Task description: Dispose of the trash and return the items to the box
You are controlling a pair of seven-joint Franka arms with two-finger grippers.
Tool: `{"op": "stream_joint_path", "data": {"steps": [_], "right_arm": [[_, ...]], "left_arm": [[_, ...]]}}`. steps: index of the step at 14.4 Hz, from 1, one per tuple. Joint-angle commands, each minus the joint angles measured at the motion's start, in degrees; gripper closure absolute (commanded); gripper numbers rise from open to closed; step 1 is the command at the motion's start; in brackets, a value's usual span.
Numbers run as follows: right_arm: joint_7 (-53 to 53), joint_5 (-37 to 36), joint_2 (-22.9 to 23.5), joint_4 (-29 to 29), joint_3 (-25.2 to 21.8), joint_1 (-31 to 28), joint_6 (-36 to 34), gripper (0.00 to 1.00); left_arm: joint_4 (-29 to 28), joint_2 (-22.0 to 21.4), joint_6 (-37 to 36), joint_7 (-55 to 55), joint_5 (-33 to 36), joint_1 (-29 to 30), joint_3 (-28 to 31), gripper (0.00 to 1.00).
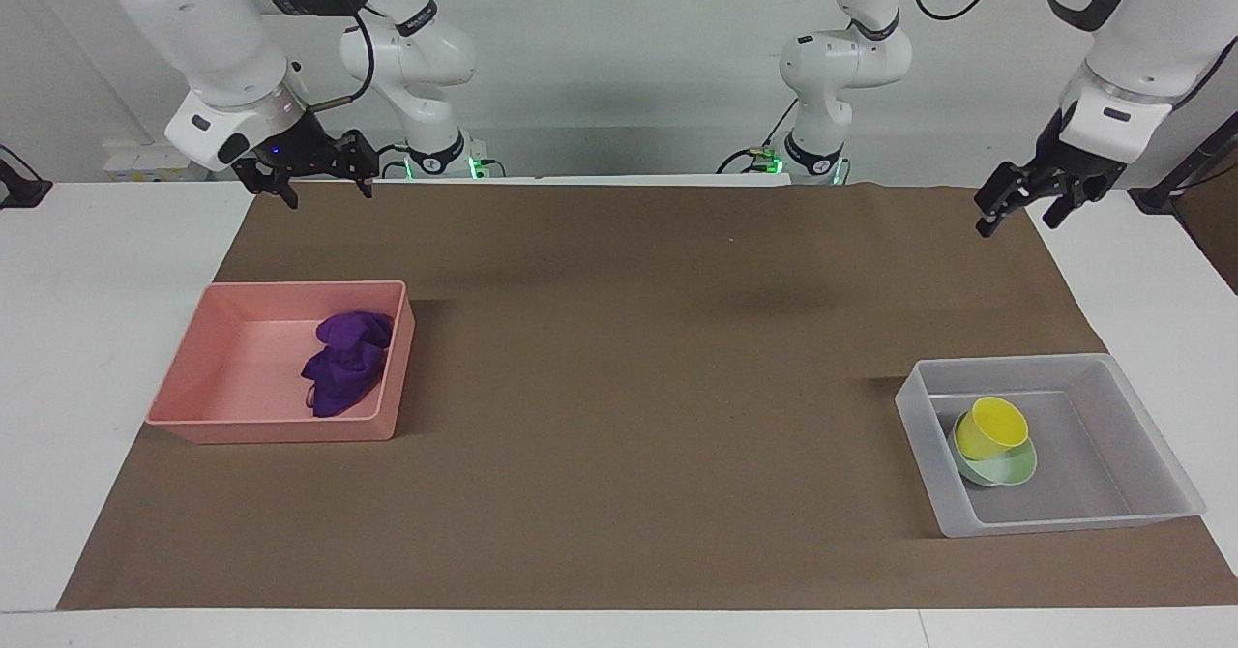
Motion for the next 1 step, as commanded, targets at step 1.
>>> {"op": "stream_joint_path", "data": {"steps": [1], "right_arm": [[-0.07, 0.07, -1.66, -2.19, 0.33, -0.71, 1.15, 0.01]], "left_arm": [[3.04, 2.19, -2.84, 2.43, 0.49, -0.96, 0.03, 0.0]]}}
